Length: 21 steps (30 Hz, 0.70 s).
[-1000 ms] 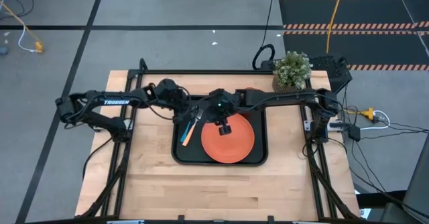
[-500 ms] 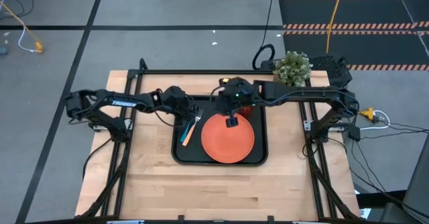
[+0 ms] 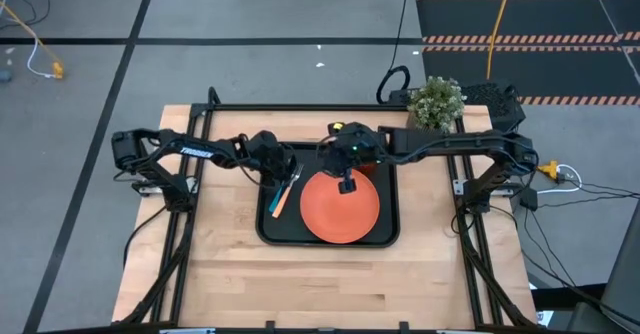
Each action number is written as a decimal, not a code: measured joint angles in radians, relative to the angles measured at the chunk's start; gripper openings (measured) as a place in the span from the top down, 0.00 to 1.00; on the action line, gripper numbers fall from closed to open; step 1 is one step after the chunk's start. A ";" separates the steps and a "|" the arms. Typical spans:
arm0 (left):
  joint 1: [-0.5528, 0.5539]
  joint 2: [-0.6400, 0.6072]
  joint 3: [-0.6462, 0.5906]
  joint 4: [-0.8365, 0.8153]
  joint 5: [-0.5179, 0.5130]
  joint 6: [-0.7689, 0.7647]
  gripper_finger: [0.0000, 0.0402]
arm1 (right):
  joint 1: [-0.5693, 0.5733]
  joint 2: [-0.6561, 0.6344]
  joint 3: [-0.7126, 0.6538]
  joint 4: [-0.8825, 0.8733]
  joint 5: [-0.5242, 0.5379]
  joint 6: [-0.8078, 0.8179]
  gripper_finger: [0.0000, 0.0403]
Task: Pick and place plate/cup/fork/spoon on tray
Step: Adjust the blue spoon on the black serving tray
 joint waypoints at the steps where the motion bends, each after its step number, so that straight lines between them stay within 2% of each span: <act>1: 0.002 0.000 0.000 -0.001 0.000 0.000 0.80 | 0.000 -0.001 -0.009 -0.002 0.000 -0.002 0.71; 7: 0.013 -0.001 0.003 -0.049 0.002 -0.036 0.80 | 0.000 -0.002 -0.021 -0.005 0.001 0.000 0.71; 12: 0.018 -0.025 0.004 -0.188 0.002 -0.098 0.80 | 0.000 -0.005 -0.021 -0.011 0.002 0.004 0.71; 21: -0.010 -0.172 -0.004 -0.320 0.001 -0.219 0.80 | 0.000 -0.005 -0.021 -0.011 0.005 0.012 0.71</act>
